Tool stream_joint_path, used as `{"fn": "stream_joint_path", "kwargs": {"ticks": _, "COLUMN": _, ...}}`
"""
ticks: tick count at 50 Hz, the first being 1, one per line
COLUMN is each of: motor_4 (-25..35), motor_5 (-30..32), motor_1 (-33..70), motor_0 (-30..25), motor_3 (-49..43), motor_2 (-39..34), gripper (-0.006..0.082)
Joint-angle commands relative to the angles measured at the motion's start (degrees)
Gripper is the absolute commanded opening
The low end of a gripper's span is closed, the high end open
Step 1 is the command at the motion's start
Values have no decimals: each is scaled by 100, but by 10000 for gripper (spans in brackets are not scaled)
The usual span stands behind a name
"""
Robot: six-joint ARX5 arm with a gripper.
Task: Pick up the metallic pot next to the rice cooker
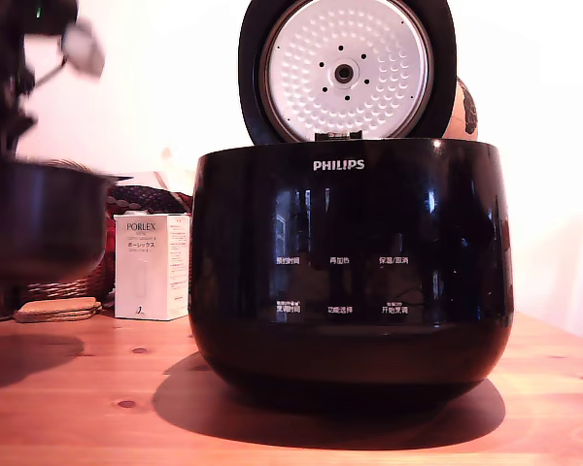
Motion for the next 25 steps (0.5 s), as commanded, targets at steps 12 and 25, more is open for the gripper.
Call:
{"fn": "stream_joint_path", "kwargs": {"ticks": 12, "motor_4": -286, "motor_5": -678, "motor_1": -608, "motor_0": -426, "motor_3": -269, "motor_2": 15, "gripper": -24}}
{"fn": "stream_joint_path", "kwargs": {"ticks": 25, "motor_4": -286, "motor_5": -852, "motor_1": -975, "motor_0": -568, "motor_3": -275, "motor_2": 15, "gripper": -24}}
